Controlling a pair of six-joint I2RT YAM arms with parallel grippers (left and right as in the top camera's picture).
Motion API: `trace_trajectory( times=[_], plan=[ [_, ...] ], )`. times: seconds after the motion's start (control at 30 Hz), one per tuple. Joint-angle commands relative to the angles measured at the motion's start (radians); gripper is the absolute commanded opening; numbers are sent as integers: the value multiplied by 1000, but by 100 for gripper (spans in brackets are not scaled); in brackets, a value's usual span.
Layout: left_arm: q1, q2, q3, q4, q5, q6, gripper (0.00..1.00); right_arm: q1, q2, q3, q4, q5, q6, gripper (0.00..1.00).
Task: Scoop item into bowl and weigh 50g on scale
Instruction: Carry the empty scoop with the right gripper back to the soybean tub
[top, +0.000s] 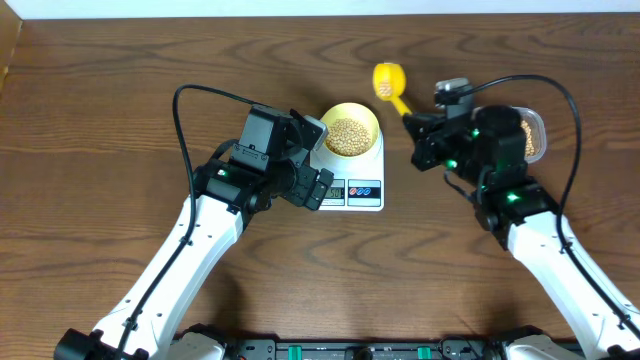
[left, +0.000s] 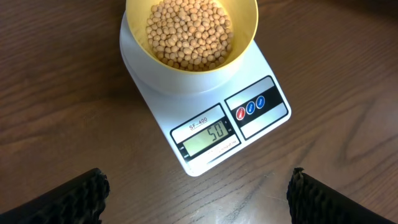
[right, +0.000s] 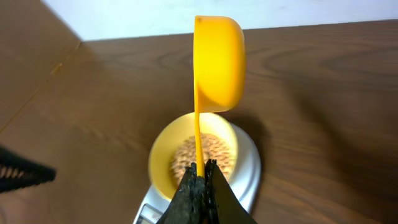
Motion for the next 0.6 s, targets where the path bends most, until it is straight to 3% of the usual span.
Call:
trace_trajectory(
  times=[0.0,0.43,0.57],
  plan=[
    [0,5,-5,-3,-6,9,94,-40,-17,5,2,0,58,1],
    [0,5,-5,-3,-6,9,94,-147,-33,5,-21,1,58,1],
    [0,5,-5,-3,-6,9,94,-222,-81,5,-115,1,58,1]
  ],
)
